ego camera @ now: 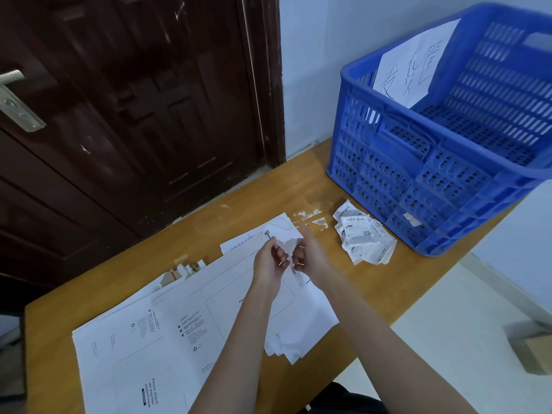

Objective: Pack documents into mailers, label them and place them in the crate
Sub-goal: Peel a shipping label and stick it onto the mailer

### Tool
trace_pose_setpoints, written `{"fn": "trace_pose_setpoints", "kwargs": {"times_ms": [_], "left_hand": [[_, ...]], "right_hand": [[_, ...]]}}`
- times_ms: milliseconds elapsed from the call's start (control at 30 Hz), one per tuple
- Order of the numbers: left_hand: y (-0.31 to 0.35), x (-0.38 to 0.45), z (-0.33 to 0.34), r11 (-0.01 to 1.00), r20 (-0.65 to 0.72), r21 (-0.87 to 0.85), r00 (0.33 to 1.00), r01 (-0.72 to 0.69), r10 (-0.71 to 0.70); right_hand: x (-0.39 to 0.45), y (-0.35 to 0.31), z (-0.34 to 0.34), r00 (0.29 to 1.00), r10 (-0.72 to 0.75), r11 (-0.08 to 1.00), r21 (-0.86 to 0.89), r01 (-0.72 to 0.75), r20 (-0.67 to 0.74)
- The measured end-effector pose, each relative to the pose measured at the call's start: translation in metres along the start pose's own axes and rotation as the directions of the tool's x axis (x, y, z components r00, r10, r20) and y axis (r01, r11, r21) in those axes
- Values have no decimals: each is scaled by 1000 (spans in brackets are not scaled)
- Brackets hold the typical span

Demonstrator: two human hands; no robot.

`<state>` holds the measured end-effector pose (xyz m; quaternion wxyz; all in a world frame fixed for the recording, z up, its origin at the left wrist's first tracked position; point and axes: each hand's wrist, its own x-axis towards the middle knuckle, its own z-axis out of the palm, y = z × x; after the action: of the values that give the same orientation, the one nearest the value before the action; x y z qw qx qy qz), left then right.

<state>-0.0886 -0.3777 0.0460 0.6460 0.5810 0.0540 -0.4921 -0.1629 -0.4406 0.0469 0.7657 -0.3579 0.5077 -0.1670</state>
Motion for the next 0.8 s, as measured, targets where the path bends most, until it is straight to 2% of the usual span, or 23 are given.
{"fn": "trace_pose_setpoints", "kwargs": {"times_ms": [67,133,233,300,367,567,633,700,800], "left_hand": [[-1,2,-2,999,-18,47,1000,-3,4],[0,3,-4,996,-29,86,1000,7,-4],[1,1,-2,966,-92,257,996,3,21],[0,-2,1,865,-130,497,981,-63,146],[-5,-3,3,772,-99,620,962,-139,253],[-10,-4,2,774,-57,572,928,-273,369],[-10,-6,-1,856,-67,463,954,-231,294],[-7,-8,-6,946,-42,294,987,-137,156],[-1,-10,-10,990,-3,130,999,-52,53]], "right_hand": [[-6,-2,1,1000,-13,978,-207,17,17],[-12,-3,2,997,-47,943,-326,67,67],[-11,3,2,993,-93,939,-325,111,72],[-11,5,2,990,-141,933,-331,143,32],[-11,7,2,983,-180,925,-337,178,26],[-12,9,5,985,-159,931,-320,174,73],[-12,8,5,986,-126,947,-283,152,109],[-11,8,3,985,-65,979,-181,93,157],[-10,6,0,977,34,998,42,-43,211]]}}
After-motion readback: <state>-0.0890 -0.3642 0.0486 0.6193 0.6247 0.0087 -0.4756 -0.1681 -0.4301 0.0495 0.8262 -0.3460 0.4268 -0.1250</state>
